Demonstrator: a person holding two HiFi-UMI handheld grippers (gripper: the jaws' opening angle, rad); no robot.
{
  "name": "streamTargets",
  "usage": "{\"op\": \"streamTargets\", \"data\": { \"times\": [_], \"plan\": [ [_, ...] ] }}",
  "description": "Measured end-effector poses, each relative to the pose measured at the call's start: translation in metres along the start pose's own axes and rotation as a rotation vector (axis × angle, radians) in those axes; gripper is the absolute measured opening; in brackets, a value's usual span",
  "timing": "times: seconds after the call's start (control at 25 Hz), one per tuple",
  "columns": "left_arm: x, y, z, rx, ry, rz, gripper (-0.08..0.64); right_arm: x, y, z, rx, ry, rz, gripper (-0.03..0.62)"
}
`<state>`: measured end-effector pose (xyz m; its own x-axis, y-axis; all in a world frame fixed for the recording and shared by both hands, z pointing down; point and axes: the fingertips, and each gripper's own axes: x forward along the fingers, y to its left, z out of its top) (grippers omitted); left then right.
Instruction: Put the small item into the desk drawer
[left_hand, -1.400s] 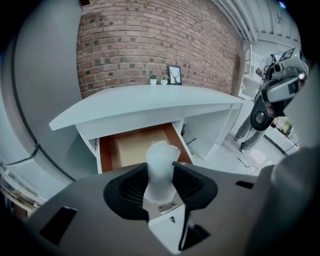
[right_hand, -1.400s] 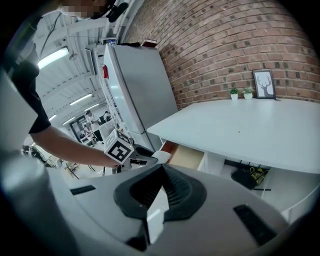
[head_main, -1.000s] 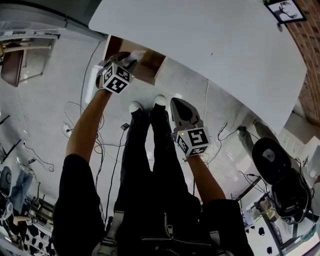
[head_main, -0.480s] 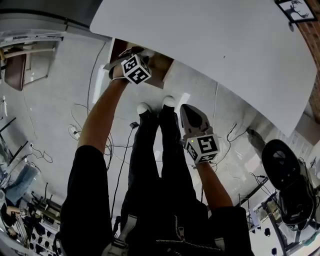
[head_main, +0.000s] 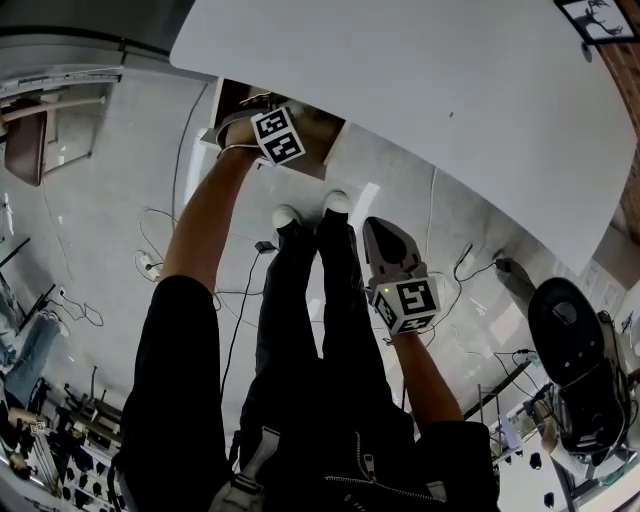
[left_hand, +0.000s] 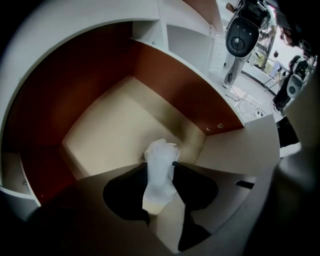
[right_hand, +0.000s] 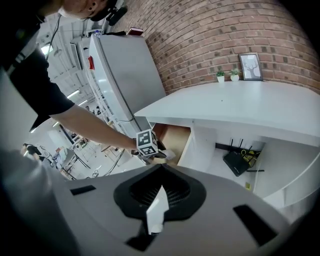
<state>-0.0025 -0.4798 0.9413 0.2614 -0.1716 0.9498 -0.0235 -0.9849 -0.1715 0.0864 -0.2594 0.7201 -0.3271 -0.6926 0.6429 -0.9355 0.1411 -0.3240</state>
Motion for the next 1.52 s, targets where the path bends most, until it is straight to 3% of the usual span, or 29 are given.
{"op": "streamTargets", "data": {
  "times": [0.44,0.64,0.96,1.12,1.32,1.52],
  "plan": [
    [0.021,-0.011,-0.006,0.019,0.071,-0.054,0.166,-0.001,-0.016,-0.005,0.024,-0.001,-0.033,0.006],
    [0.014,-0.008,-0.009,-0.011,0.041,-0.062,0.206,0.0,-0.016,-0.006,0.037,-0.005,-0.035,0.006],
    [-0.037,0.004,-0.005,-0.051,-0.045,-0.007,0.206,0.003,0.002,0.012,-0.011,-0.012,-0.004,0.006],
    [-0.079,0.003,-0.001,-0.029,-0.097,0.033,0.144,0.005,0.014,0.034,-0.039,-0.034,0.028,0.006],
    [-0.131,-0.009,0.0,-0.096,-0.153,0.053,0.055,-0.003,0.028,0.058,-0.07,-0.053,0.048,0.005],
    [-0.177,-0.022,0.001,-0.149,-0.18,0.075,0.035,-0.016,0.034,0.077,-0.083,-0.076,0.044,0.005]
  ]
}}
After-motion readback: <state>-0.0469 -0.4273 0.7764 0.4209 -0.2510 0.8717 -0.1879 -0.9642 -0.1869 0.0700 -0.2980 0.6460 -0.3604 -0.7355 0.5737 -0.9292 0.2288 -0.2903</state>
